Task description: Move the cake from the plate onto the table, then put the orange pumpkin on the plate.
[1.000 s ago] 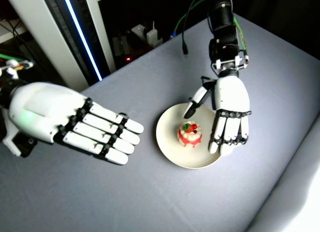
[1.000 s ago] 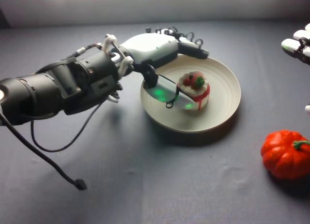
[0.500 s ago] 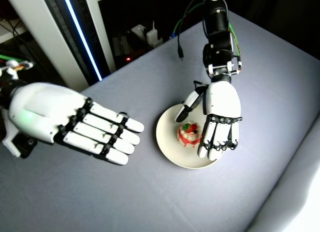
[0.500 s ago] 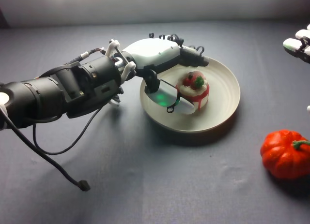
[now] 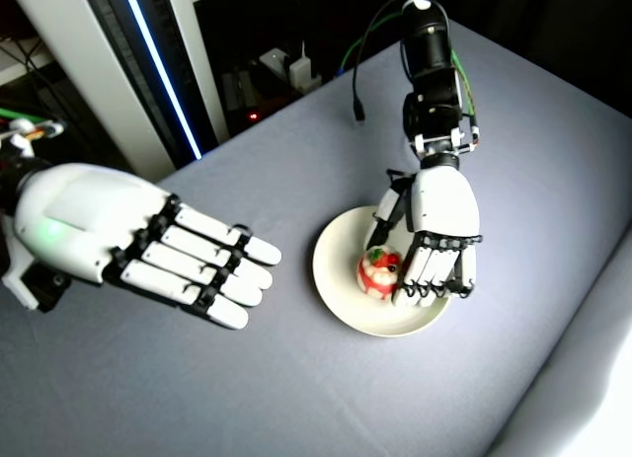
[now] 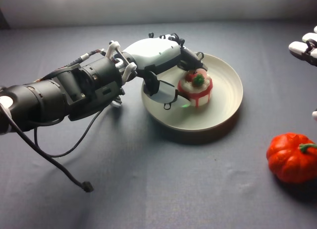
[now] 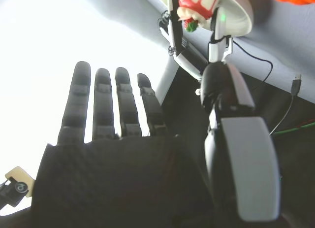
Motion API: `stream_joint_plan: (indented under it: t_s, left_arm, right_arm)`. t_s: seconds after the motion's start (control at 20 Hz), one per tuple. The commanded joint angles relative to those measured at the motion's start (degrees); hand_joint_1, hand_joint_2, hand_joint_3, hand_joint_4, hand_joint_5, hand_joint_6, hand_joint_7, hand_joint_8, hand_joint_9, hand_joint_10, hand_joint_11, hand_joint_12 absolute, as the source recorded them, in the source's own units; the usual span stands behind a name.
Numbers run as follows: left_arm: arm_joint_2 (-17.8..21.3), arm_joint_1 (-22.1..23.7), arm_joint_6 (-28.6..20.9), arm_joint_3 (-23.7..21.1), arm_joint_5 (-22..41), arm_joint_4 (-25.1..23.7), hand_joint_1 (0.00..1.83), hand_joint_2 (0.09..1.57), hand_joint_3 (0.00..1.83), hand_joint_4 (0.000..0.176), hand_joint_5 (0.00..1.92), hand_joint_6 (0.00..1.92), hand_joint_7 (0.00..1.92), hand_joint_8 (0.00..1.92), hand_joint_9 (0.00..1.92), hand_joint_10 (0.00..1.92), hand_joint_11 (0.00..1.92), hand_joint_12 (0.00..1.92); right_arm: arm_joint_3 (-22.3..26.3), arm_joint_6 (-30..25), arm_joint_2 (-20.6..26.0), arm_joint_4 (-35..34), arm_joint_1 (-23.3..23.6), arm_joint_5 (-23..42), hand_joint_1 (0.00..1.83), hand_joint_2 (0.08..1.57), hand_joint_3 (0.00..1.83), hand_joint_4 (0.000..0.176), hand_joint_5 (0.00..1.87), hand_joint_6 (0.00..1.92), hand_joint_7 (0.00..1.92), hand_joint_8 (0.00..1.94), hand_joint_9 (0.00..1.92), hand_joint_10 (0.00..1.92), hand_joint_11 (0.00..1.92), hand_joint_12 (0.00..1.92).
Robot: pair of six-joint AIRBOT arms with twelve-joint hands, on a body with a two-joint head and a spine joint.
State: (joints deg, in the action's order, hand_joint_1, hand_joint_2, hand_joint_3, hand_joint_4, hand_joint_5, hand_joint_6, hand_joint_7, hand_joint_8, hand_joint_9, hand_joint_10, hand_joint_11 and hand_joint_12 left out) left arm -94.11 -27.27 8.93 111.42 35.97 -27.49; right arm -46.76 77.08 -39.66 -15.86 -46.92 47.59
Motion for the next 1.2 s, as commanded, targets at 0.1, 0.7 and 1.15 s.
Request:
stream_joint_plan:
  t_s: [0.1,0.7,1.15]
  left_arm:
    - [0.7,-0.4,0.1,-0.1,4.9,2.5,1.19,1.21,0.00,0.000,0.96,1.02,0.80,1.12,0.58,1.14,0.31,1.81]
    - [4.8,1.0,0.1,-4.7,8.6,3.5,1.12,1.19,0.00,0.000,0.82,1.25,0.47,1.13,0.26,1.46,0.13,1.92]
    - [12.8,1.8,0.1,-12.2,11.3,4.9,1.18,1.20,0.00,0.000,0.88,1.19,0.75,1.36,0.56,1.51,0.45,1.92]
  right_arm:
    - [-0.1,-0.3,0.3,0.1,0.7,6.9,0.38,1.23,0.00,0.021,0.10,0.00,0.10,0.00,0.07,0.00,0.00,0.37]
    - [-0.1,-0.4,0.2,0.1,0.7,6.8,0.50,1.20,0.00,0.025,0.12,0.00,0.12,0.00,0.09,0.00,0.00,0.50]
    - [0.1,-0.4,0.2,-0.4,0.7,6.1,0.48,1.22,0.00,0.009,0.11,0.00,0.10,0.00,0.09,0.00,0.00,0.55]
